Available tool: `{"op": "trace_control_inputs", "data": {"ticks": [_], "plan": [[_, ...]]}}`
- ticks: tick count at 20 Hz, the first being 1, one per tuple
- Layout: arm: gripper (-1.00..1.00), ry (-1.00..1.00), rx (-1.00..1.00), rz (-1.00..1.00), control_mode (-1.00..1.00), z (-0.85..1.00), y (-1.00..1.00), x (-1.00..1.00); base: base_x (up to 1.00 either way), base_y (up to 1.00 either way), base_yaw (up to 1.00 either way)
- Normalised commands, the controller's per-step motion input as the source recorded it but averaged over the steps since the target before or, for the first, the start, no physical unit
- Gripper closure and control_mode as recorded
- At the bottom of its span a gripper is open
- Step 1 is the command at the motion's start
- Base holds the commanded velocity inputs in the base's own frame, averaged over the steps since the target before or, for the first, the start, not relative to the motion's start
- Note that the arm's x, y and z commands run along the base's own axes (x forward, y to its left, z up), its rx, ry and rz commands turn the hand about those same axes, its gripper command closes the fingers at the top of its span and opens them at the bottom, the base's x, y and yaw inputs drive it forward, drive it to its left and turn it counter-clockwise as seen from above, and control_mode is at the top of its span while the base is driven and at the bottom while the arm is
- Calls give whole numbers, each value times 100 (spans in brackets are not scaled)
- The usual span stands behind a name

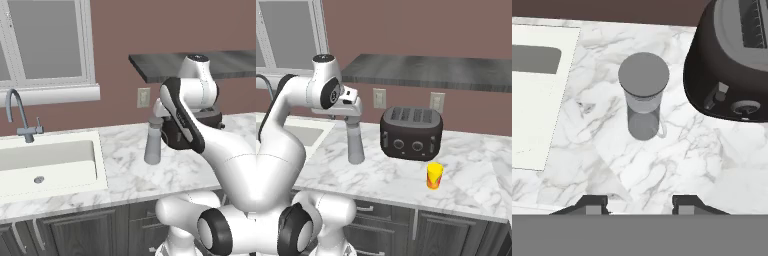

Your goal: Place the pitcher and cup on the dining counter for serving.

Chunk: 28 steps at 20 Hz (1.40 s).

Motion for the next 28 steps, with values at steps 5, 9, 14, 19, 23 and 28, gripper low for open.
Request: {"op": "trace_control_inputs", "data": {"ticks": [5, 9, 14, 19, 23, 28], "plan": [[-100, 0, 0, 0, -100, -28, 0, -1, 0, 0, 0], [-100, 0, 0, 0, -100, -45, -17, 0, 0, 0, 0], [-100, 0, 0, 0, -100, -46, -43, 0, 0, 0, 0], [-100, 0, 2, 1, -100, -30, -20, 2, 0, 0, 0], [-100, 0, 0, 0, -100, -12, 0, 13, 0, 0, 0], [-100, 0, 0, 0, -100, -14, 2, 17, 0, 0, 0]]}}
